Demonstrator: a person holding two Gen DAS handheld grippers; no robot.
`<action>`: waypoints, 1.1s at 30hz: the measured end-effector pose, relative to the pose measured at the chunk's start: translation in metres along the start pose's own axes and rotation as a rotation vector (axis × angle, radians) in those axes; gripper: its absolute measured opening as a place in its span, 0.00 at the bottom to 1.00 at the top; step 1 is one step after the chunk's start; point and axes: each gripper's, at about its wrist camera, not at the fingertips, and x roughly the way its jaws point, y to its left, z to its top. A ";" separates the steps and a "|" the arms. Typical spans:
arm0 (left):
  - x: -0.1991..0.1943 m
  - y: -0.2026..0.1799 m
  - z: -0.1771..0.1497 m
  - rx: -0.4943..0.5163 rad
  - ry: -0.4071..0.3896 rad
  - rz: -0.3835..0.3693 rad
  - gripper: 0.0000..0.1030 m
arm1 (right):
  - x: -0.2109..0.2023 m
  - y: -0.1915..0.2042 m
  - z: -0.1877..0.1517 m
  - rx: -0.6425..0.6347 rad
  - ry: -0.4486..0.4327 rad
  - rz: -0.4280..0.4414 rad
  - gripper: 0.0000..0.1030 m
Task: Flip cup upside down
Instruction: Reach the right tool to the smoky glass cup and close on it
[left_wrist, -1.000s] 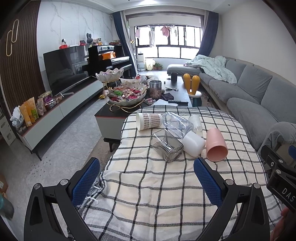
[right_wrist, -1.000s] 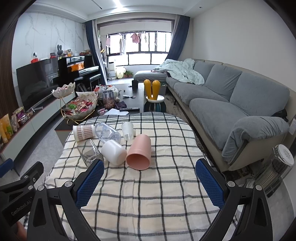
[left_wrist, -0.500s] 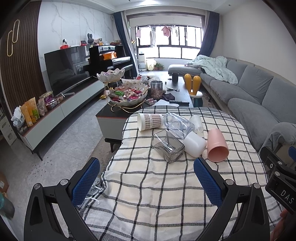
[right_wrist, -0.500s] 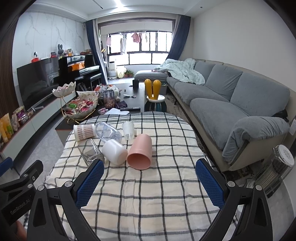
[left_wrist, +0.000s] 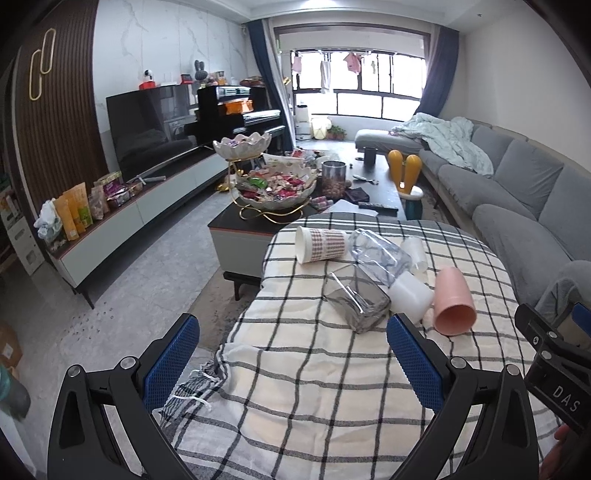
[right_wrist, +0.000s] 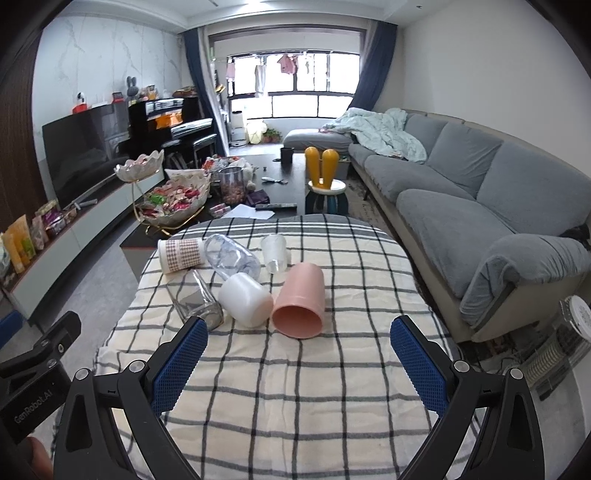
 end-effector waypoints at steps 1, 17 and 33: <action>0.002 0.002 0.001 -0.005 -0.001 0.007 1.00 | 0.003 0.003 0.002 -0.012 0.006 0.010 0.97; 0.045 0.028 0.015 -0.085 0.026 0.100 1.00 | 0.104 0.082 0.046 -0.275 0.203 0.214 0.97; 0.110 0.047 0.020 -0.162 0.118 0.175 1.00 | 0.211 0.144 0.052 -0.451 0.486 0.290 0.94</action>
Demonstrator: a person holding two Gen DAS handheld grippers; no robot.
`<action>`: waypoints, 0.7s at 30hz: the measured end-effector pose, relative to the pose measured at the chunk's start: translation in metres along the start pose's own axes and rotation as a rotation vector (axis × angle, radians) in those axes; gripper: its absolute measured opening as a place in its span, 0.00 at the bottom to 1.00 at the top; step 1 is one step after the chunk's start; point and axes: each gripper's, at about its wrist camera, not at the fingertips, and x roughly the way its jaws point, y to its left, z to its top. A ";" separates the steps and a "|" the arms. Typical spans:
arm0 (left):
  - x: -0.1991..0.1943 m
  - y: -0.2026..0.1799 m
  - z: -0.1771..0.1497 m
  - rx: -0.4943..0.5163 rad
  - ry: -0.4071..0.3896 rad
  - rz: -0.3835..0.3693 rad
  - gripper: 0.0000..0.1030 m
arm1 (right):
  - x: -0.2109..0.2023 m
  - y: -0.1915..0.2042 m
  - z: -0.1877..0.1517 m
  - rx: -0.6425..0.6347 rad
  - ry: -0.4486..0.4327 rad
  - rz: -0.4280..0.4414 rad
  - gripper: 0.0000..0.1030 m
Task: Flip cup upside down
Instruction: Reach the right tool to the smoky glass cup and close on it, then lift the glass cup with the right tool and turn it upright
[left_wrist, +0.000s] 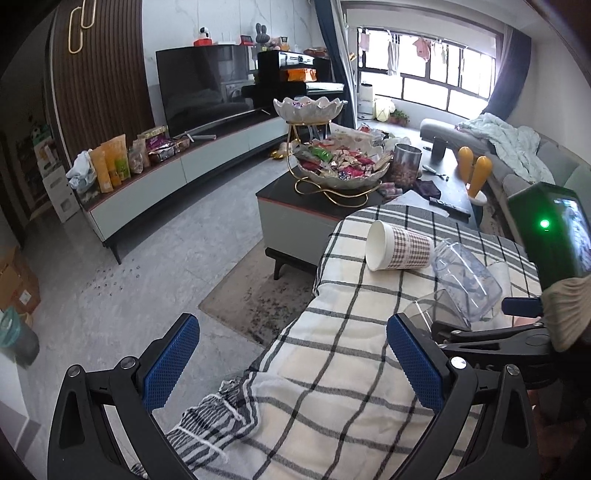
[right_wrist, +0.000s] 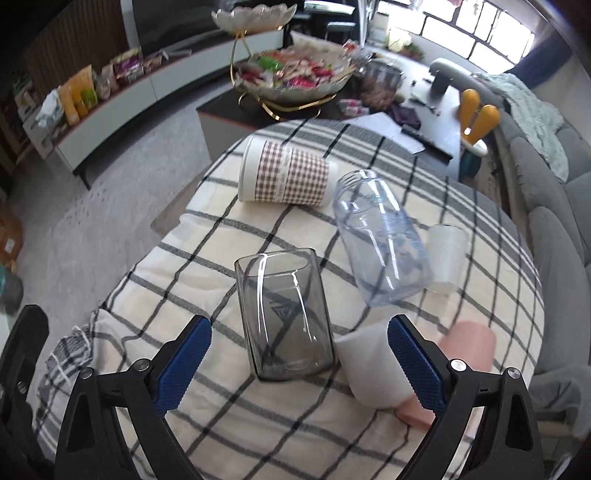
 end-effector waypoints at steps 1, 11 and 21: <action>0.004 0.000 0.001 -0.001 0.006 -0.007 1.00 | 0.005 0.002 0.003 -0.006 0.010 0.001 0.94; 0.041 -0.002 -0.004 0.008 0.089 -0.075 1.00 | 0.048 0.012 0.013 -0.033 0.109 -0.007 0.93; 0.049 -0.001 -0.010 0.013 0.135 -0.122 1.00 | 0.063 0.013 0.011 0.001 0.145 0.007 0.70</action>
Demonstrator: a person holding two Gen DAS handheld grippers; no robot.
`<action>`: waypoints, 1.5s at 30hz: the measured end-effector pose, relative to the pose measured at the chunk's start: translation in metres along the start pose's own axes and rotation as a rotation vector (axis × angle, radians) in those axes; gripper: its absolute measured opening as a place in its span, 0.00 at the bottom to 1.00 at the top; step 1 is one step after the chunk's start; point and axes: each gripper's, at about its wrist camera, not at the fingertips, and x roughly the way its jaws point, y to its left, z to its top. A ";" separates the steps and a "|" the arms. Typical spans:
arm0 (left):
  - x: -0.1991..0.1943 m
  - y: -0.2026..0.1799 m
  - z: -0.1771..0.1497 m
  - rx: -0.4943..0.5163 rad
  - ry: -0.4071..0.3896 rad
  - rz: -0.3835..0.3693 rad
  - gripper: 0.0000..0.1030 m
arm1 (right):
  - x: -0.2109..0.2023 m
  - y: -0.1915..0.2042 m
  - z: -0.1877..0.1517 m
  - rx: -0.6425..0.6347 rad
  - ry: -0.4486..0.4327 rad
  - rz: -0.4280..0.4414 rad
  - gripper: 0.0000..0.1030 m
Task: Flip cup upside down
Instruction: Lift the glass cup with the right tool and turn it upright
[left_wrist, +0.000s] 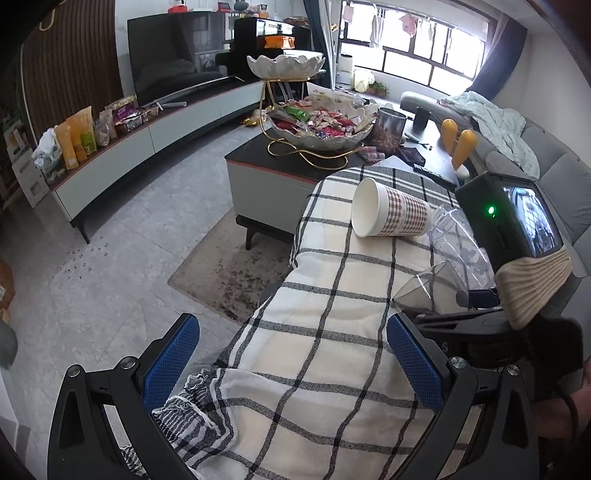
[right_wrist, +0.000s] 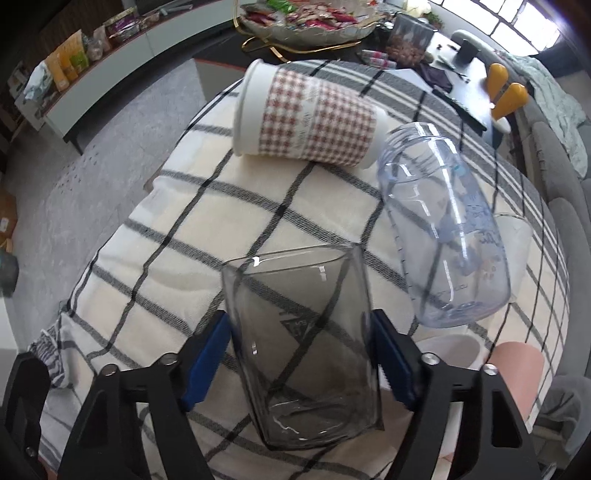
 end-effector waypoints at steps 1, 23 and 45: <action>-0.001 0.000 0.000 -0.001 -0.001 -0.003 1.00 | -0.001 -0.001 -0.001 0.007 -0.002 0.004 0.70; -0.090 0.020 -0.019 0.034 -0.101 -0.076 1.00 | -0.093 -0.010 -0.089 0.274 -0.110 0.117 0.66; -0.096 -0.046 -0.067 0.217 -0.005 -0.222 1.00 | -0.057 -0.067 -0.208 0.636 0.089 0.236 0.66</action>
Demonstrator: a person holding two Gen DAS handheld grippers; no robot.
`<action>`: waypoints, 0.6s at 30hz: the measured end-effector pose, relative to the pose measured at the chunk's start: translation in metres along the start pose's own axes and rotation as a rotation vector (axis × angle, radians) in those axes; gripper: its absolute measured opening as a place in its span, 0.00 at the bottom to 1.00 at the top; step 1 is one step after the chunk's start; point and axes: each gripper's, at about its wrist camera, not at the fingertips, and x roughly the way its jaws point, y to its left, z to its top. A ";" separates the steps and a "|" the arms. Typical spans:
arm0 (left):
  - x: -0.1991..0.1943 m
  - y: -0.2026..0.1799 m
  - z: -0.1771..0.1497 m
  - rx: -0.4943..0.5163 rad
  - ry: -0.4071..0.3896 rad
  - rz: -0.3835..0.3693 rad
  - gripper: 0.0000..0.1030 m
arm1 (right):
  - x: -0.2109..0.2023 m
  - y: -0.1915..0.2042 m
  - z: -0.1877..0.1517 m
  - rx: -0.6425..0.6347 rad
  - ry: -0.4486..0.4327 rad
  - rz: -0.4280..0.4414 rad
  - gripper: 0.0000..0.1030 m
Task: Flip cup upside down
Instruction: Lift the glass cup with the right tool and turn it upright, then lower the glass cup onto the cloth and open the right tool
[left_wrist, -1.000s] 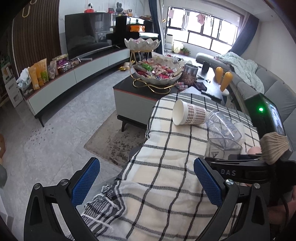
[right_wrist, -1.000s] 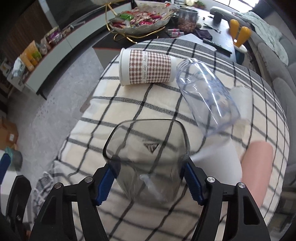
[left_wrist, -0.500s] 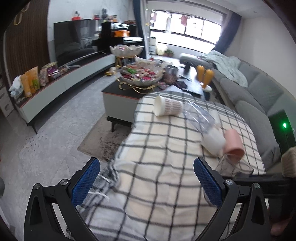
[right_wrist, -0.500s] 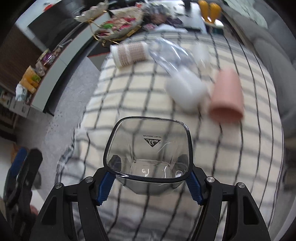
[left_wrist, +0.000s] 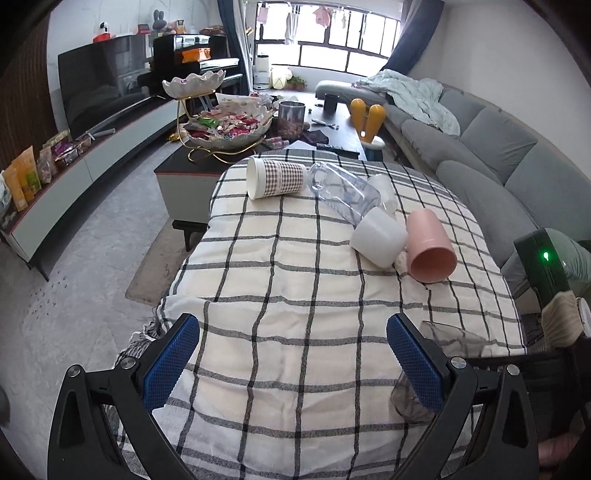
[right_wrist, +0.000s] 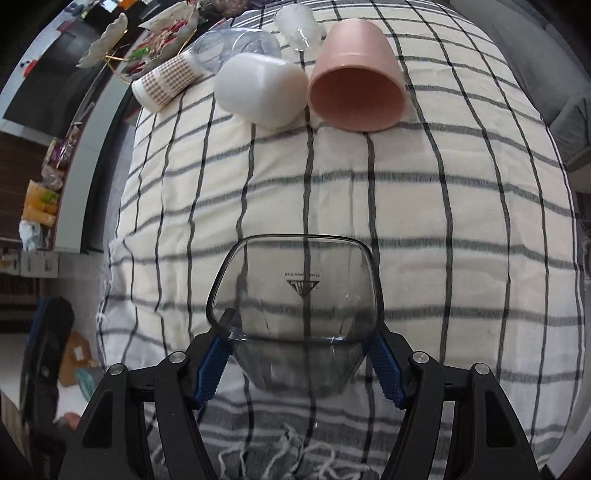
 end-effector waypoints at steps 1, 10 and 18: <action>0.003 0.000 0.001 -0.001 0.003 0.003 1.00 | 0.003 0.000 0.003 0.000 -0.004 -0.001 0.66; 0.019 0.002 0.002 -0.012 0.016 0.000 1.00 | 0.020 0.004 0.024 -0.019 -0.030 -0.034 0.66; 0.014 0.002 -0.001 0.002 0.006 0.012 1.00 | 0.019 0.008 0.019 -0.036 -0.060 -0.044 0.68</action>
